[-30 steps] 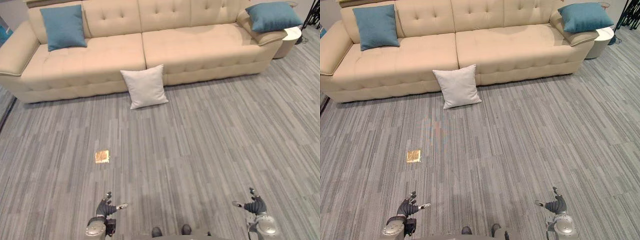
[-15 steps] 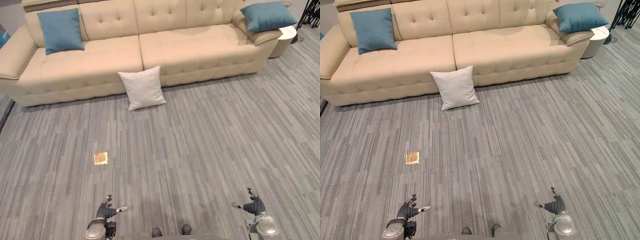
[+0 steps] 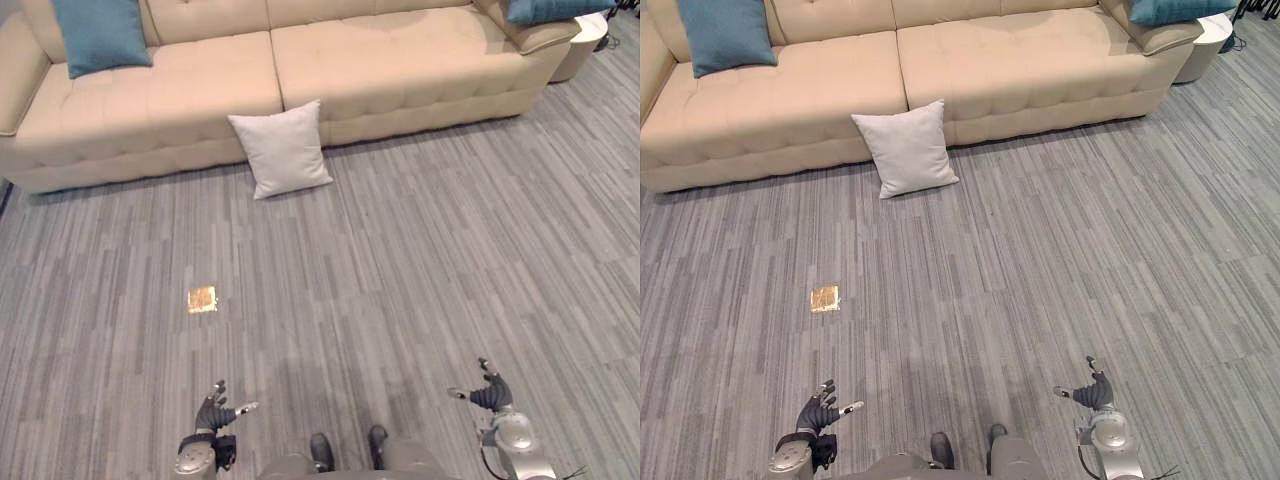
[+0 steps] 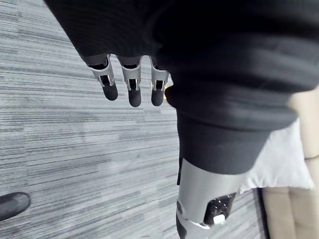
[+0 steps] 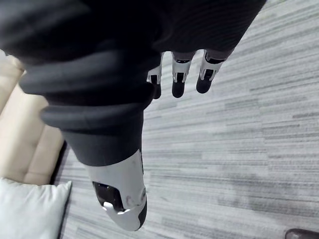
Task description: Pick up cushions and gather them together orderly.
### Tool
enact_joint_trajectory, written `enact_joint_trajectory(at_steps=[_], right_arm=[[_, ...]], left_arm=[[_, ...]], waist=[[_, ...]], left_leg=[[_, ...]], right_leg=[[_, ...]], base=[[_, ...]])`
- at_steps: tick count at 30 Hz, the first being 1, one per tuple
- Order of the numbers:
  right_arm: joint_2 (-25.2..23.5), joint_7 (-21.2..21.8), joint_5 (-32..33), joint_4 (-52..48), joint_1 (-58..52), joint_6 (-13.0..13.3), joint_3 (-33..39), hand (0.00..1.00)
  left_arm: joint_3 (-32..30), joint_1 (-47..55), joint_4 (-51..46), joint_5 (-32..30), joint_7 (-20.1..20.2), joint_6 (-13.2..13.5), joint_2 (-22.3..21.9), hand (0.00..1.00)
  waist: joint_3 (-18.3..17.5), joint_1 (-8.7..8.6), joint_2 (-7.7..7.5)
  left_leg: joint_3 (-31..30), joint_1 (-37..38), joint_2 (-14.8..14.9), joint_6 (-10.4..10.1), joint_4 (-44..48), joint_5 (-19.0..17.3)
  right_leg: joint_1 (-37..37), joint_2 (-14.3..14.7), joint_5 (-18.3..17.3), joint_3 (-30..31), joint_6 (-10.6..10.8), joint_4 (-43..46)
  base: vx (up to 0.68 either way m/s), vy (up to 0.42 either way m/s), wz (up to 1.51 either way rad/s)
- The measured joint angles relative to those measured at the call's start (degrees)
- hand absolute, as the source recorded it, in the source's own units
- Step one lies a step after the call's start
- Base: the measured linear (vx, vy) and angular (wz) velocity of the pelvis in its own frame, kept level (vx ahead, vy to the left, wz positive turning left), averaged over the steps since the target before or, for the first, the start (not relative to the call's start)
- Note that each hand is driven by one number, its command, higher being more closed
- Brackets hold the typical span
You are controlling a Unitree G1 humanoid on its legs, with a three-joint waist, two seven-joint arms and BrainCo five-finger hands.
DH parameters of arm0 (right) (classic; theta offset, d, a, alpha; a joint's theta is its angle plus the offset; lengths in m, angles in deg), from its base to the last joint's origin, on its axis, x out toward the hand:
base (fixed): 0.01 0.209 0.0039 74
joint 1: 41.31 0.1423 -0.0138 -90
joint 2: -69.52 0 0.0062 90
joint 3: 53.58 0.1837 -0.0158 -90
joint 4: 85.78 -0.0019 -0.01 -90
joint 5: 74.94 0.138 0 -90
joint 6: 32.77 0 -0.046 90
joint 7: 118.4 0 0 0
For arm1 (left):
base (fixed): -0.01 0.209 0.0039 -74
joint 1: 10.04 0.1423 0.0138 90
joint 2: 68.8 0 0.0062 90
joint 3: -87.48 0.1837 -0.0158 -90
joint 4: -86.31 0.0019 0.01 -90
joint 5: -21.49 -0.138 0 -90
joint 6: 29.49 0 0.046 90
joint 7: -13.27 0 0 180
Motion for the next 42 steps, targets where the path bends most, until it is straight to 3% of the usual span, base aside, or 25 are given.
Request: enact_joint_trajectory(at_steps=[2,4,5,7,9,10,12,13,16,18,20,23,24,25,26,28,29,30,31,33,36,38,39,40,42], right_arm=[[0.22,-0.01,0.37,-0.01,0.49,0.02,-0.96,0.00],[0.22,0.01,0.44,-0.01,0.64,0.02,-1.13,0.00],[0.22,0.02,0.45,-0.05,0.23,0.00,-1.14,0.00],[0.34,0.01,0.45,-0.08,-1.22,0.00,-1.00,0.00],[0.40,0.05,0.45,-0.52,-0.13,-0.02,-0.54,0.00],[0.39,0.10,0.45,-1.77,-0.07,-0.02,-0.60,0.00],[0.29,0.10,0.50,-2.77,-0.04,-0.01,-1.00,0.00],[-0.18,-0.08,1.31,-4.81,-0.42,0.00,-1.79,0.00],[-1.02,-0.10,2.71,-8.02,-0.53,0.06,-1.88,0.00],[-1.07,-0.07,3.04,-8.95,-0.54,0.06,-2.00,0.00],[-1.08,-0.10,3.06,-8.76,-0.34,0.04,-1.73,0.00],[-0.61,-0.19,3.03,-5.21,-0.04,0.03,-1.49,0.00],[-0.43,-0.25,2.97,-3.05,-0.65,-0.07,-1.50,0.00],[-0.60,-0.23,2.96,-2.00,-0.81,-0.16,-1.55,0.00],[-0.93,-0.26,2.93,-1.52,-1.26,-0.37,-1.48,0.00],[-1.48,-0.24,2.88,-0.61,-2.18,-0.52,-0.61,0.00],[-2.16,-0.32,2.70,0.00,-2.32,-0.76,-0.53,0.00],[-2.47,-0.20,2.46,0.00,-2.75,-0.81,-1.03,0.00],[-2.59,-0.09,2.37,-0.07,-2.16,-0.80,-2.05,0.00],[-2.83,-0.09,2.22,-0.60,-1.75,-0.29,-3.55,0.00],[-3.45,-0.06,2.13,-1.27,-1.95,0.07,-3.98,0.00],[-3.47,-0.06,2.21,-1.37,-2.45,0.05,-3.86,0.00],[-3.67,-0.06,2.20,-1.37,-3.69,0.00,-3.56,0.00],[-3.74,-0.07,2.21,-1.26,-5.21,-0.18,-3.12,0.00],[-3.78,-0.06,2.21,-2.02,-6.21,-1.24,-2.09,0.00]], left_arm=[[0.02,-0.80,0.00,0.06,-0.06,-0.01,0.26,0.00],[0.03,-2.28,-0.02,0.21,-0.07,0.02,0.30,0.00],[0.05,-2.45,-0.02,0.21,-0.06,0.03,0.35,0.00],[0.39,-2.34,0.05,0.21,0.00,0.01,0.39,0.00],[0.39,-2.41,0.55,0.16,0.18,-0.01,0.19,0.00],[0.22,-2.38,0.54,0.14,0.18,0.02,-0.45,0.00],[-0.22,-1.75,0.43,0.14,0.31,0.04,-1.62,0.00],[-0.33,-1.54,0.37,0.15,0.33,0.04,-2.28,0.00],[-1.02,-1.44,-1.29,0.18,0.33,0.05,-4.12,0.00],[-1.00,-0.76,-2.42,0.18,0.34,0.05,-4.78,0.00],[-1.04,-0.05,-2.48,0.18,0.30,0.03,-4.96,0.00],[-0.87,1.58,-2.20,0.20,0.25,0.04,-5.67,0.00],[-0.79,1.77,-1.24,0.21,0.20,0.01,-5.68,0.00],[-0.86,1.85,-0.35,0.21,0.17,0.00,-5.63,0.00],[-0.79,1.71,0.56,0.17,0.13,-0.03,-5.76,0.00],[-0.48,1.50,0.51,0.16,0.30,0.00,-5.96,0.00],[-0.47,1.55,0.75,0.17,0.27,-0.06,-5.50,0.00],[-0.24,1.50,0.76,0.17,0.24,-0.08,-5.11,0.00],[-0.02,1.47,0.77,0.16,0.14,-0.08,-4.82,0.00],[0.77,1.15,1.17,0.16,-0.03,-0.08,-4.46,0.00],[1.20,-1.65,3.02,0.16,-0.07,-0.14,-3.55,0.00],[1.20,-2.60,2.97,0.10,-0.04,-0.12,-3.60,0.00],[1.29,-2.76,2.83,-0.04,0.02,-0.05,-3.50,0.00],[1.15,-2.49,3.01,-0.10,-0.07,-0.20,-3.62,0.00],[0.99,-2.11,3.01,-0.31,0.04,-0.35,-4.99,0.00]], waist=[[1.27,-0.77,0.15],[3.00,-1.99,0.10],[3.39,-2.24,-0.37],[3.37,-2.64,-1.09],[3.41,-3.23,-0.19],[3.58,-3.21,0.05],[3.97,-2.86,0.55],[4.11,-1.83,0.67],[4.58,0.47,-0.26],[4.60,2.03,-0.41],[4.67,2.98,-0.73],[3.74,4.29,0.17],[3.18,4.71,0.63],[2.40,4.78,0.16],[0.63,4.31,-1.42],[-0.01,3.04,-3.60],[0.02,2.74,-4.88],[0.09,2.51,-5.17],[0.39,2.41,-4.72],[0.54,1.97,-3.39],[1.64,-0.02,-2.94],[1.92,-0.58,-3.38],[1.65,-0.68,-4.28],[1.44,-0.76,-5.13],[1.13,-0.53,-3.67]], left_leg=[[-1.05,1.78,0.47,-0.39,-0.18,-0.89],[-3.37,3.90,1.28,-1.33,-0.73,-2.04],[-4.64,5.76,1.57,-2.73,-1.76,-2.83],[-6.31,8.53,2.41,-5.73,-1.35,-4.55],[-6.41,7.15,4.35,-8.64,4.66,-3.36],[-5.81,3.06,6.11,-13.15,17.32,-0.03],[-5.01,-3.27,9.72,-13.81,35.43,5.80],[-1.86,-8.66,13.84,-11.64,49.90,4.57],[4.21,-17.45,17.09,-8.08,55.15,2.35],[8.09,-22.83,17.67,-7.16,48.29,1.75],[9.30,-25.81,15.66,-7.40,34.28,2.04],[5.28,-26.14,10.49,-9.56,6.52,9.08],[3.63,-26.09,9.68,-7.24,5.13,14.76],[3.28,-26.11,8.65,-5.01,6.22,17.39],[2.39,-26.60,6.22,-0.68,8.37,18.27],[2.97,-24.35,3.03,0.84,11.06,13.91],[3.20,-20.08,1.06,1.49,10.80,11.03],[3.27,-16.90,0.28,1.74,10.44,9.16],[3.16,-12.02,-0.02,1.99,9.25,7.26],[2.50,-4.54,-0.02,1.81,4.61,6.10],[0.57,2.68,0.31,1.69,0.76,5.03],[-0.68,4.94,0.45,0.70,0.15,4.20],[-1.35,6.19,0.20,-1.65,0.15,2.44],[-2.85,8.35,0.32,-3.53,1.06,-0.75],[-3.52,8.12,3.02,-5.44,6.64,-2.03]], right_leg=[[-3.25,0.21,0.72,-1.70,-0.18,-7.27],[-5.00,0.37,5.44,-3.07,-0.88,-17.71],[-5.54,0.63,9.30,-3.10,-1.27,-24.20],[-6.25,0.23,18.30,-2.82,-5.45,-22.66],[-7.47,0.42,12.88,-4.12,-7.89,-14.84],[-4.47,1.00,9.60,-4.49,-8.27,-14.26],[1.62,2.52,7.55,-4.55,-9.03,-16.96],[7.80,4.23,6.17,-3.94,-10.06,-19.69],[16.92,4.66,3.42,-1.22,-10.12,-25.10],[21.53,4.24,2.68,0.54,-9.34,-28.79],[25.32,3.07,1.82,2.27,-7.80,-30.82],[31.78,1.68,-0.70,4.91,-4.21,-35.28],[34.47,1.10,-2.12,5.52,-2.20,-36.16],[35.13,0.37,-2.74,5.55,-1.21,-35.66],[34.45,-2.28,-3.35,5.40,-0.16,-32.01],[30.38,-5.70,-1.90,5.89,2.22,-17.61],[26.05,-7.44,3.32,7.69,6.10,-3.35],[22.51,-8.00,6.39,8.59,7.80,7.07],[18.23,-8.27,5.29,7.96,5.63,16.93],[12.27,-6.50,2.33,5.56,0.72,21.62],[3.48,-2.39,-1.40,3.21,-1.75,9.99],[1.84,-1.02,0.96,2.88,-1.28,-6.54],[1.84,-0.17,6.30,3.61,-1.79,-17.66],[2.05,-0.07,14.76,4.51,-4.20,-19.01],[2.92,0.17,11.07,2.27,-6.02,-15.26]], base=[[0.35,0.014,0.39],[0.50,-0.073,0.68],[0.55,-0.123,0.66],[0.61,-0.171,0.54],[0.74,-0.280,0.23],[0.62,-0.250,0.10],[0.65,-0.228,-0.13],[0.54,-0.169,-0.27],[0.49,-0.084,-0.37],[0.47,0.022,-0.46],[0.51,0.091,-0.50],[0.58,0.209,-0.52],[0.77,0.354,-0.54],[0.69,0.310,-0.26],[0.84,0.359,0.16],[0.70,0.286,0.31],[0.54,0.222,0.18],[0.77,0.271,0.07],[0.60,0.186,-0.08],[0.54,0.145,-0.07],[0.52,0.010,0.41],[0.47,-0.092,0.66],[0.49,-0.146,0.78],[0.52,-0.175,0.74],[0.59,-0.249,0.44]])
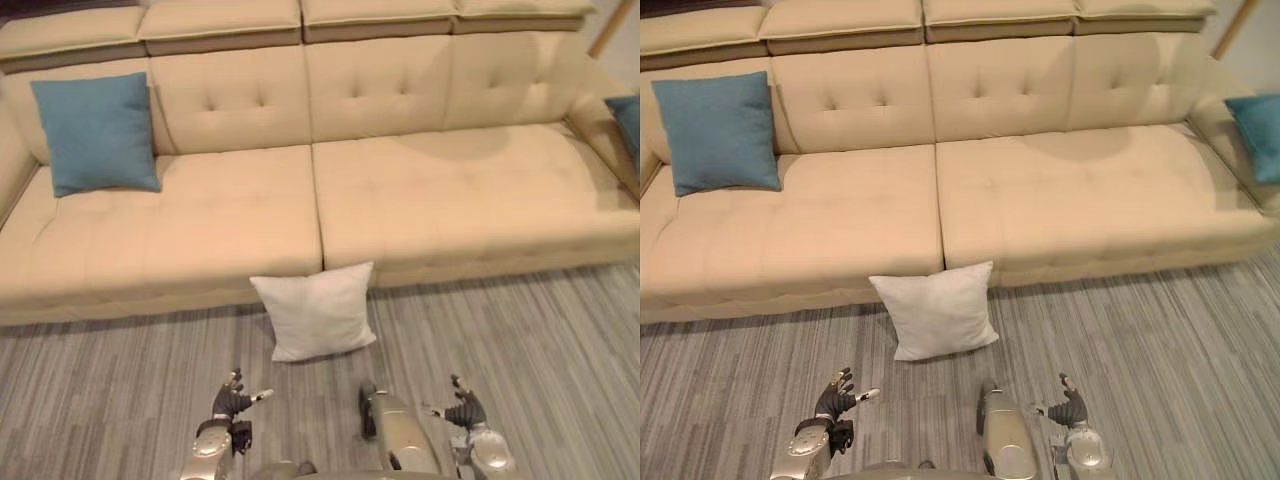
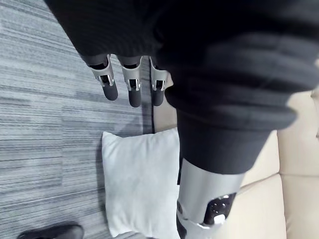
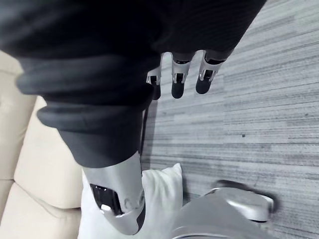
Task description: Pick up cushions and gather them together orderly.
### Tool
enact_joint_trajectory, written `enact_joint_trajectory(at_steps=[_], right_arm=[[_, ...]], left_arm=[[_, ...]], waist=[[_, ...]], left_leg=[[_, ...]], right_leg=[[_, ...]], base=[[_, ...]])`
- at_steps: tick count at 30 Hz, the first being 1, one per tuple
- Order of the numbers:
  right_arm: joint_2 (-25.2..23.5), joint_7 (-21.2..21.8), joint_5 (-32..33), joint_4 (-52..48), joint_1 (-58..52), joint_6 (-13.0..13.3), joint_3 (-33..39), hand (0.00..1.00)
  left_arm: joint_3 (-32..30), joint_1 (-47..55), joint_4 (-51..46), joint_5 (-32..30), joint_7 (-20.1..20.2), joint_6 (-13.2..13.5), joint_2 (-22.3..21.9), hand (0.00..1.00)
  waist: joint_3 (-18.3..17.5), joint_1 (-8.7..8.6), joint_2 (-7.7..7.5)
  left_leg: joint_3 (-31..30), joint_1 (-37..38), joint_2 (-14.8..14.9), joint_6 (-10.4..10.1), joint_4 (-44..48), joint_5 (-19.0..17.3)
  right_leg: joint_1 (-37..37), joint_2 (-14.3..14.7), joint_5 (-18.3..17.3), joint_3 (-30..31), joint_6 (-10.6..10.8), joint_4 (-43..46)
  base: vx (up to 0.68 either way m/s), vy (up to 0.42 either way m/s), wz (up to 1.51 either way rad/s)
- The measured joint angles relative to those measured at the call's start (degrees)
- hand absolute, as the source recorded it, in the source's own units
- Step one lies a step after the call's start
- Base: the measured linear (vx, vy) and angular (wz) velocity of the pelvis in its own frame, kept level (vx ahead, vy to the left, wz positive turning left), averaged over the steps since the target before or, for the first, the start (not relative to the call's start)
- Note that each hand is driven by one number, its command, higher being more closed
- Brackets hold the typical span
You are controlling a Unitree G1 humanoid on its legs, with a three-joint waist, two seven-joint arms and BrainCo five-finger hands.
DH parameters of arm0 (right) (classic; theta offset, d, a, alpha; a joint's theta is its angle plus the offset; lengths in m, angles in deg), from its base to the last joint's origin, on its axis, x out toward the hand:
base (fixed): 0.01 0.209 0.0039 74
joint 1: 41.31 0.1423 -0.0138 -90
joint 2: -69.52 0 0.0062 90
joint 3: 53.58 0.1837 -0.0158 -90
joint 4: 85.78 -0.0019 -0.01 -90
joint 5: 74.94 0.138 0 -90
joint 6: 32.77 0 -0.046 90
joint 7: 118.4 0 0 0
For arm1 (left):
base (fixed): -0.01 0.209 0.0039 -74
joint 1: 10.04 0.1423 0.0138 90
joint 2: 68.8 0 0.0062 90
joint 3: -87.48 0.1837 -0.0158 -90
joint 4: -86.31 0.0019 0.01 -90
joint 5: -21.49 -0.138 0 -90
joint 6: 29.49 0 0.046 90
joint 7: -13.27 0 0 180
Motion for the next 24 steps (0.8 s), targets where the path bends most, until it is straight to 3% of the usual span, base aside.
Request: enact_joint_trajectory(at_steps=[1,3,5,6,8,10,12,14,17,19,24], right_arm=[[-0.28,0.00,0.00,-0.91,-0.13,-0.05,0.47,0.00],[-0.63,-0.01,0.04,-4.43,-0.59,-0.21,0.85,0.00],[-0.75,-0.09,0.51,-7.19,-0.60,-0.01,0.36,0.00],[-0.67,-0.22,0.86,-7.75,-0.43,0.27,0.44,0.00],[-0.39,-1.01,1.61,-8.82,-0.13,0.32,0.75,0.00],[-0.26,-1.28,2.11,-8.84,0.63,0.32,1.31,0.00],[0.02,-1.30,2.06,-9.32,0.08,0.29,1.49,0.00],[-0.83,-1.32,2.01,-9.58,0.61,0.15,1.18,0.00],[-0.97,-1.75,1.98,-9.85,1.80,0.14,-0.22,0.00],[-0.92,-2.48,1.99,-12.22,3.17,0.20,-1.35,0.00],[-0.38,-5.08,2.05,-13.85,9.24,0.98,-1.84,0.00]], left_arm=[[-0.02,0.24,-0.02,-0.14,0.03,-0.02,-0.27,0.00],[-0.57,0.82,-0.18,-0.74,0.25,-0.08,-1.49,0.00],[-2.08,1.52,-0.45,-1.22,0.23,-0.28,-2.51,0.00],[-2.09,1.54,-0.46,-1.40,0.25,-0.33,-2.92,0.00],[-2.10,0.99,-1.26,-1.43,0.25,-0.33,-4.36,0.00],[-2.05,1.16,-1.51,-1.41,0.26,-0.32,-4.49,0.00],[-1.90,1.25,-1.46,-1.42,0.27,-0.36,-4.90,0.00],[-1.86,0.40,-1.31,-1.44,0.21,-0.42,-4.51,0.00],[-1.42,-3.14,-1.39,-1.45,0.10,-0.29,-3.15,0.00],[-0.91,-5.89,-1.79,-1.30,-0.20,-0.25,-1.60,0.00],[-0.51,-10.47,-5.44,1.54,-2.51,0.53,0.52,0.00]], waist=[[-0.05,-0.13,0.27],[0.27,-0.86,1.25],[0.30,0.53,1.54],[0.20,1.10,1.40],[0.06,2.39,1.72],[-0.02,2.36,2.42],[-0.10,2.16,4.21],[0.53,2.08,2.87],[1.11,2.17,1.94],[2.81,2.13,1.20],[6.65,3.45,1.17]], left_leg=[[0.05,-1.36,0.90,-0.42,3.73,-0.15],[2.77,-8.58,6.68,-4.19,22.73,1.30],[7.29,-12.24,12.35,-3.16,32.40,0.62],[8.43,-13.83,13.14,-2.63,31.75,0.30],[9.06,-18.60,13.24,-2.40,26.08,0.17],[9.51,-20.48,12.98,-3.01,17.04,1.19],[9.44,-20.06,12.87,-2.79,8.79,8.72],[11.22,-18.86,11.39,-2.25,8.09,8.01],[14.19,-21.56,10.16,-0.99,8.38,7.21],[14.58,-25.51,10.72,0.20,12.96,6.16],[14.10,-33.95,13.34,0.80,21.64,2.01]], right_leg=[[0.65,0.06,-0.92,-0.86,-0.33,0.16],[6.41,1.78,-3.32,-3.09,-1.44,-2.37],[12.56,4.26,-4.41,-3.23,-2.49,-5.97],[14.10,4.36,-4.90,-3.23,-2.63,-6.51],[14.94,4.38,-5.70,-1.76,-2.64,-7.10],[14.70,4.37,-6.38,-0.58,-1.70,-6.67],[13.77,5.30,-8.68,1.33,-0.35,-4.07],[12.42,3.76,-10.12,3.64,1.34,-2.08],[7.85,2.44,-10.54,6.21,2.15,-0.18],[4.44,2.28,-10.81,7.39,2.69,2.25],[-3.91,3.04,-11.59,7.37,3.35,9.22]], base=[[0.50,-0.244,0.53],[0.41,-0.227,0.45],[0.42,-0.201,-0.15],[0.31,-0.125,-0.19],[0.26,-0.055,-0.34],[0.21,0.048,-0.48],[0.22,0.148,-0.56],[0.15,0.155,-0.49],[0.09,0.138,-0.35],[0.04,0.088,-0.18],[-0.08,0.034,-0.10]])
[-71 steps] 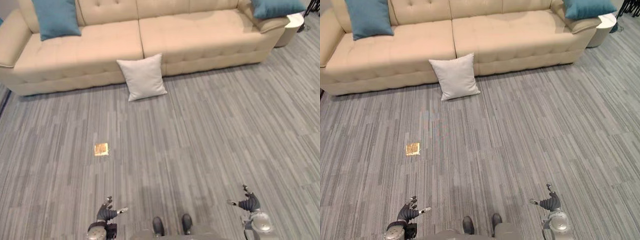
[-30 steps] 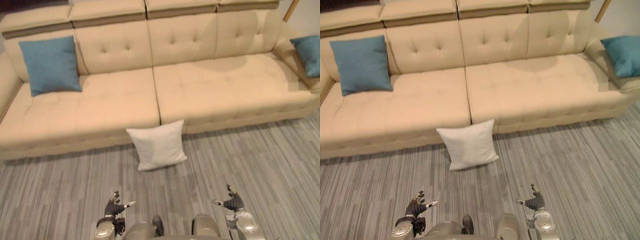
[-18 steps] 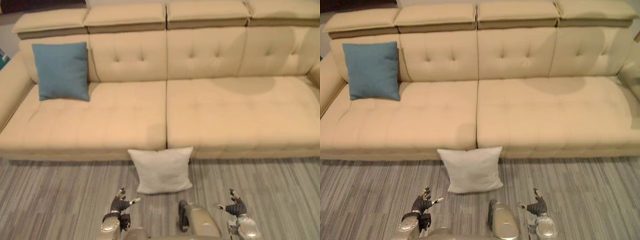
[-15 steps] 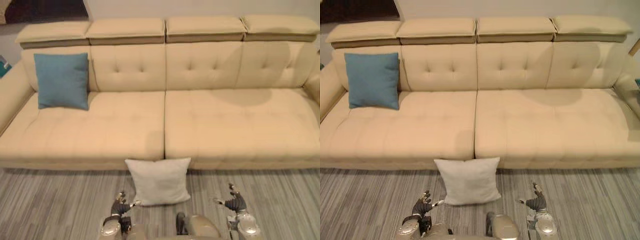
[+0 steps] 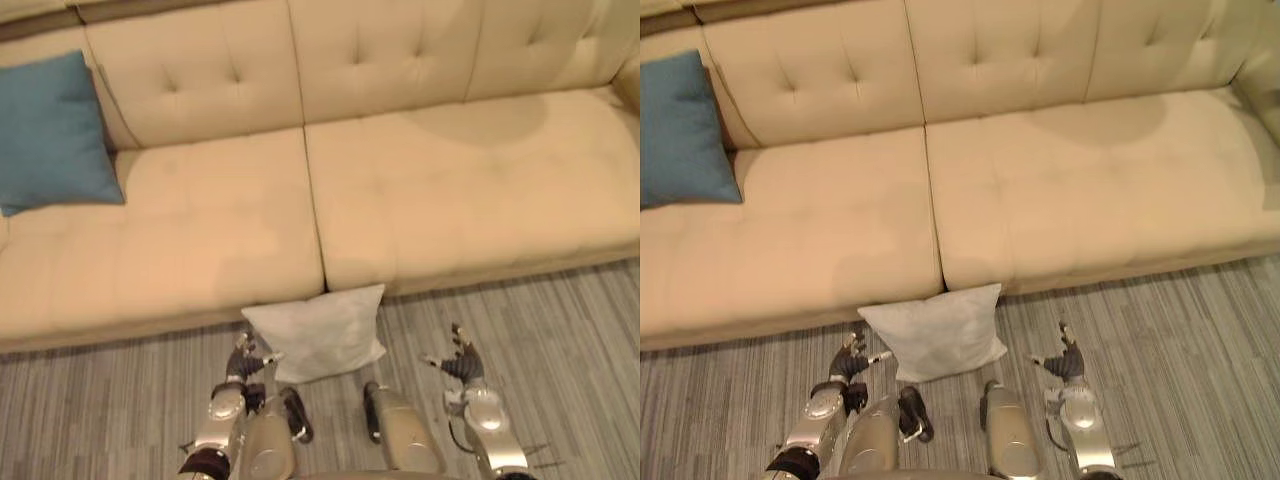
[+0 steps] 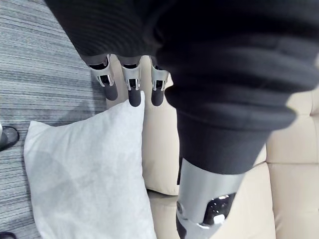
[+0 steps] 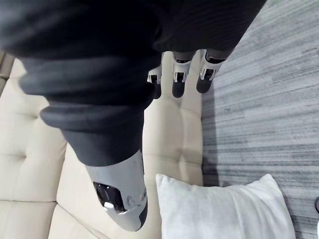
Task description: Pick up cushions and gather them together orderly.
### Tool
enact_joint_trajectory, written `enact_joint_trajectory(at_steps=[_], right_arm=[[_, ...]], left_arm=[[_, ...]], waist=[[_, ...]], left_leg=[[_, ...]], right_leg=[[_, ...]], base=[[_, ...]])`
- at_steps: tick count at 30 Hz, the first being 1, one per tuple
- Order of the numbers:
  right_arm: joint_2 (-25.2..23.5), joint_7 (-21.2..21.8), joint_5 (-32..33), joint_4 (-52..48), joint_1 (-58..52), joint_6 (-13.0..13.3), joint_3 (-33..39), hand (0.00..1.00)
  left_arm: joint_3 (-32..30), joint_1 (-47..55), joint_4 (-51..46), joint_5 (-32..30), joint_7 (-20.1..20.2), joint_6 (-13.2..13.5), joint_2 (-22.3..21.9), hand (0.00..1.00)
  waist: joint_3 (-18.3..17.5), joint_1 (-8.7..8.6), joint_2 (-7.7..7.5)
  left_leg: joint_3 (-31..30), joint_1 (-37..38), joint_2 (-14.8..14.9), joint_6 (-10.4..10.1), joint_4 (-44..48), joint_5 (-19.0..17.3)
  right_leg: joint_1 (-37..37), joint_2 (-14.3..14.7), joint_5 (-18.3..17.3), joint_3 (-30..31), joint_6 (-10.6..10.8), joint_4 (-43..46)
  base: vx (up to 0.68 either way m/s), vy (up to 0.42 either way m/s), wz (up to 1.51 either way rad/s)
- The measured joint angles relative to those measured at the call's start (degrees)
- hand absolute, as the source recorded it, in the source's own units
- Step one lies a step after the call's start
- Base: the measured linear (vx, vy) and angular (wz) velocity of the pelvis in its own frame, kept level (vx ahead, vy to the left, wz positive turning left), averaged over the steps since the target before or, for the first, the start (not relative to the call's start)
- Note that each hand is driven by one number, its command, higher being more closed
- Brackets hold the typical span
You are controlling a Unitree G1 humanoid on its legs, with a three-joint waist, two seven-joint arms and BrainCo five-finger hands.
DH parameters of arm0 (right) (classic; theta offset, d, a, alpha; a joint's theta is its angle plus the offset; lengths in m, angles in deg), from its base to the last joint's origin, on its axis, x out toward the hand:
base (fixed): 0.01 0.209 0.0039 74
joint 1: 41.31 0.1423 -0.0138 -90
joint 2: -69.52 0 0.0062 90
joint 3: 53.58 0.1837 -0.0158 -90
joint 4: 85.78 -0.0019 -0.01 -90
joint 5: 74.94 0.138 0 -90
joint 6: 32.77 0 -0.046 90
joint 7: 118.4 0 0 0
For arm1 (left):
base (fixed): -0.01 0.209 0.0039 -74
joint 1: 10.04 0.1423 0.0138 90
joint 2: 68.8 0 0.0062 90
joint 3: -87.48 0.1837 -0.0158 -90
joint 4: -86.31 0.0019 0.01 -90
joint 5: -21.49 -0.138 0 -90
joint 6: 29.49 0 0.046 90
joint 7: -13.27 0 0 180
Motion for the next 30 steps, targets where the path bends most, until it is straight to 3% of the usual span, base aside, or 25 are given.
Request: enact_joint_trajectory(at_steps=[6,10,16,20,24,25,30], right_arm=[[1.56,-2.71,2.57,3.95,10.49,0.20,0.21,0.00],[3.81,-5.66,5.98,8.92,22.79,0.16,1.08,0.00],[6.56,-6.45,9.93,14.79,40.65,0.15,1.16,0.00],[7.59,-7.08,12.81,16.81,50.08,0.13,1.18,0.00],[7.54,-8.45,15.27,16.92,58.18,0.13,0.65,0.00],[7.38,-8.69,15.76,16.96,59.43,0.13,0.51,1.00],[4.70,-11.09,15.95,16.86,66.03,0.13,-1.12,1.00]], left_arm=[[-4.28,-7.39,-0.36,5.69,-3.13,1.09,2.63,0.00],[-10.31,-16.44,0.80,9.30,-5.63,1.22,3.69,0.00],[-14.79,-29.05,1.83,13.26,-6.33,1.78,6.09,0.00],[-13.82,-36.71,1.71,13.55,-6.36,1.78,7.88,0.00],[-7.63,-44.48,-0.88,13.43,-6.42,2.11,8.25,0.00],[-6.72,-45.33,-1.45,13.36,-6.42,2.14,8.25,1.00],[-2.60,-50.21,-2.28,13.09,-9.94,2.08,6.56,1.00]], waist=[[5.24,0.41,0.09],[9.25,1.59,0.08],[12.88,1.86,0.05],[12.92,1.82,0.08],[12.97,1.84,0.15],[12.97,1.80,0.15],[12.99,1.76,0.20]], left_leg=[[-2.57,-15.85,1.10,1.30,10.99,-3.18],[-4.64,-30.69,2.25,2.41,18.37,-3.30],[-6.58,-47.10,3.23,4.65,25.13,-1.96],[-7.35,-55.18,3.75,5.12,28.52,-1.71],[-7.60,-60.25,3.90,5.84,30.12,-1.30],[-7.60,-60.79,3.90,5.83,30.11,-1.30],[-7.04,-62.46,3.96,5.86,29.98,-1.28]], right_leg=[[-15.09,-0.71,-2.58,-0.29,0.23,10.06],[-29.27,-0.53,-2.44,-0.69,0.14,17.16],[-44.93,-0.84,-2.26,-1.75,0.01,24.44],[-52.81,-0.92,-2.21,-1.88,0.07,28.04],[-57.89,-0.95,-1.70,-1.61,0.56,29.77],[-58.41,-0.93,-1.53,-1.60,0.54,29.68],[-60.37,-0.89,-0.56,-1.13,0.67,29.07]], base=[[-0.19,0.029,0.10],[-0.16,-0.004,0.05],[-0.10,-0.033,0.12],[-0.08,-0.024,0.03],[-0.06,-0.003,0.00],[-0.05,0.020,-0.06],[-0.03,0.031,-0.06]])
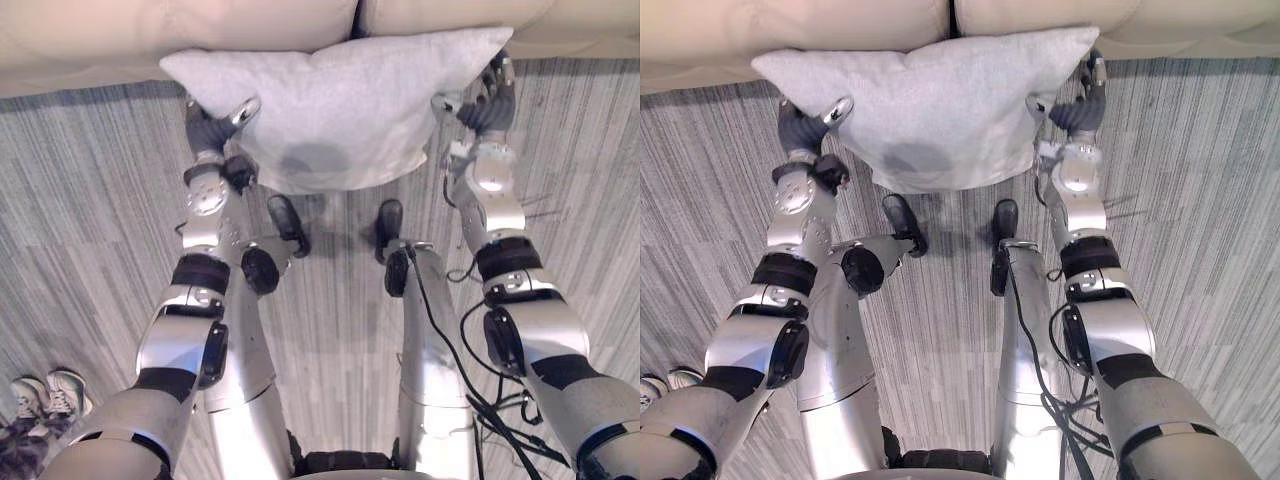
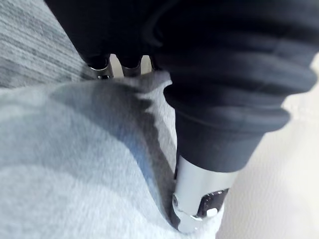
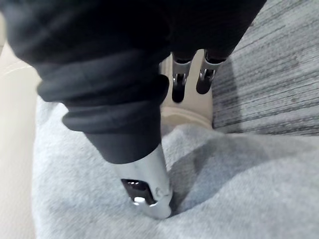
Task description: Pick up cushions and gather them together orderly.
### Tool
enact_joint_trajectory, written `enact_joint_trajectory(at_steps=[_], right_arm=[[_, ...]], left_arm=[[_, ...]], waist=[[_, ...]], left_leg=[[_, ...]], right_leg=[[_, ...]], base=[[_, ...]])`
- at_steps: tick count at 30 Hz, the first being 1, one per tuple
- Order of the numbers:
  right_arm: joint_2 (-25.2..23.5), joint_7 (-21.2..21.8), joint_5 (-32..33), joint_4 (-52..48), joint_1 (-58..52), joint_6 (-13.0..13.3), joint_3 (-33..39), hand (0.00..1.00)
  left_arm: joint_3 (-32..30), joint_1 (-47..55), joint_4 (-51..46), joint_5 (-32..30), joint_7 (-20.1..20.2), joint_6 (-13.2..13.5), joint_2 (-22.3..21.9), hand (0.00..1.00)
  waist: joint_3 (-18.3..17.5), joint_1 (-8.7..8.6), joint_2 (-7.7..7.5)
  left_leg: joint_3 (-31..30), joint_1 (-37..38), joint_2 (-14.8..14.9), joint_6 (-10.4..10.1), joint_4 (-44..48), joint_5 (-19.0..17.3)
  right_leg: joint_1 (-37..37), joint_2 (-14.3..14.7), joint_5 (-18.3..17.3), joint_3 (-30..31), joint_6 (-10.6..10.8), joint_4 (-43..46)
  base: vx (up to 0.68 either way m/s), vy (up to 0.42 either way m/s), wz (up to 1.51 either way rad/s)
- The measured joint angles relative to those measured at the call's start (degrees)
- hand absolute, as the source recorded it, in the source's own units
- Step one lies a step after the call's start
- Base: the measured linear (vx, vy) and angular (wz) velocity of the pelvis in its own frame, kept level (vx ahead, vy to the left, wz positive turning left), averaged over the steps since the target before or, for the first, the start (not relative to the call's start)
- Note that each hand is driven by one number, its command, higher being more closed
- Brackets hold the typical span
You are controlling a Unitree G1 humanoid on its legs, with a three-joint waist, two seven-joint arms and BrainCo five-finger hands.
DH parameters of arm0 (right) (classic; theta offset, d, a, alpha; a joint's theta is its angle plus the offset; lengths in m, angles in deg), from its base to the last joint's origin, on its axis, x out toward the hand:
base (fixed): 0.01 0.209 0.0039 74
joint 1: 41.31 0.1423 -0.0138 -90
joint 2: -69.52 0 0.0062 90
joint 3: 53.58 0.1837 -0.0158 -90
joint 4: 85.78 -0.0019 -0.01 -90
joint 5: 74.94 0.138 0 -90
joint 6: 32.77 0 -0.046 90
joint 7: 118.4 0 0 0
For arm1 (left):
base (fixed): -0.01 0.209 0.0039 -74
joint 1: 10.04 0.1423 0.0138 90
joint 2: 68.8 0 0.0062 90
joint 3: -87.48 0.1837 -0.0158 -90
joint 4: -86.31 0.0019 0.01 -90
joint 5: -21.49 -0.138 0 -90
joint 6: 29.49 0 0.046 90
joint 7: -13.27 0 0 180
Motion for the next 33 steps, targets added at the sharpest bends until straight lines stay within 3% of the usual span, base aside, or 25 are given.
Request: enact_joint_trajectory(at_steps=[8,12,16,17,18,21,22,26,29,33], right_arm=[[-1.15,-2.96,-0.82,-7.70,-5.25,-0.85,-3.63,1.00],[-2.37,-3.58,-3.97,-17.45,-15.42,-0.82,-5.78,1.00],[-2.92,-3.47,-6.95,-28.56,-27.50,0.24,-5.87,1.00],[-3.29,-3.20,-7.62,-31.56,-32.23,0.59,-5.88,1.00],[-4.08,-2.51,-8.52,-33.56,-37.59,1.14,-5.88,1.00],[-4.83,-0.60,-8.70,-38.61,-47.78,2.20,-5.90,1.00],[-5.10,1.15,-8.70,-41.34,-53.05,2.28,-6.47,1.00],[-4.99,5.23,-8.80,-47.59,-63.28,2.68,-8.46,1.00],[-4.96,7.86,-9.97,-49.19,-67.79,2.74,-9.69,1.00],[-3.94,10.00,-12.05,-48.64,-66.81,2.75,-9.73,1.00]], left_arm=[[3.73,2.64,-4.21,-1.04,-3.92,-0.56,-0.89,1.00],[4.11,11.27,-12.06,-2.87,-5.02,-0.53,-2.35,1.00],[7.64,20.45,-19.98,-4.24,-5.14,0.14,-3.27,1.00],[8.81,24.77,-22.88,-5.34,-5.15,0.49,-4.08,1.00],[9.81,30.28,-25.39,-6.32,-5.15,1.22,-5.44,1.00],[10.77,39.22,-29.17,-8.49,-4.96,1.73,-8.16,1.00],[11.23,44.32,-31.14,-9.19,-4.71,1.74,-8.89,1.00],[11.46,54.33,-35.30,-9.82,-3.48,2.07,-9.01,1.00],[11.45,60.11,-35.93,-9.89,-2.26,2.91,-9.04,1.00],[11.45,62.60,-36.33,-10.08,-1.19,3.39,-7.97,1.00]], waist=[[-0.02,-0.27,0.02],[-0.13,-0.58,0.01],[-0.39,-0.87,-0.02],[-1.58,-0.79,-0.05],[-5.63,-0.91,-0.02],[-7.37,-1.31,-0.03],[-10.63,-1.37,0.09],[-15.03,-1.19,0.26],[-19.00,-0.72,0.73],[-20.94,-1.13,1.00]], left_leg=[[0.28,2.14,0.22,0.34,0.23,0.21],[0.91,12.02,0.81,-0.03,-3.26,0.25],[1.97,25.31,-0.53,-2.52,-11.57,1.51],[2.41,29.70,-1.16,-3.00,-14.53,1.81],[2.66,31.90,-1.62,-3.55,-17.07,2.17],[3.42,42.65,-2.96,-3.47,-22.13,2.56],[4.10,46.29,-3.42,-3.61,-24.52,2.65],[5.55,55.66,-4.80,-3.87,-30.70,2.80],[6.45,61.76,-6.51,-4.76,-36.76,3.63],[6.28,66.05,-9.07,-4.36,-43.47,6.42]], right_leg=[[2.01,0.03,0.00,0.07,0.01,0.24],[11.79,0.91,0.59,-0.19,-0.30,-3.97],[25.17,0.96,2.09,-0.52,-0.28,-12.54],[29.52,0.86,2.42,-0.53,-0.60,-15.68],[31.87,0.85,2.76,-0.66,-0.68,-18.64],[42.81,0.43,3.37,-0.79,-0.48,-24.07],[46.55,0.27,3.49,-0.79,-0.31,-26.83],[56.20,-0.03,4.12,-0.66,0.31,-34.14],[62.38,-0.20,6.05,-0.09,0.95,-41.62],[67.94,-0.27,10.45,1.53,1.27,-51.03]], base=[[0.00,0.019,0.00],[-0.02,-0.018,-0.10],[0.00,-0.058,-0.03],[0.07,-0.044,-0.05],[0.09,-0.032,-0.06],[0.20,0.021,0.00],[0.25,0.053,-0.01],[0.23,0.046,-0.03],[0.18,0.045,-0.12],[0.15,0.048,-0.14]])
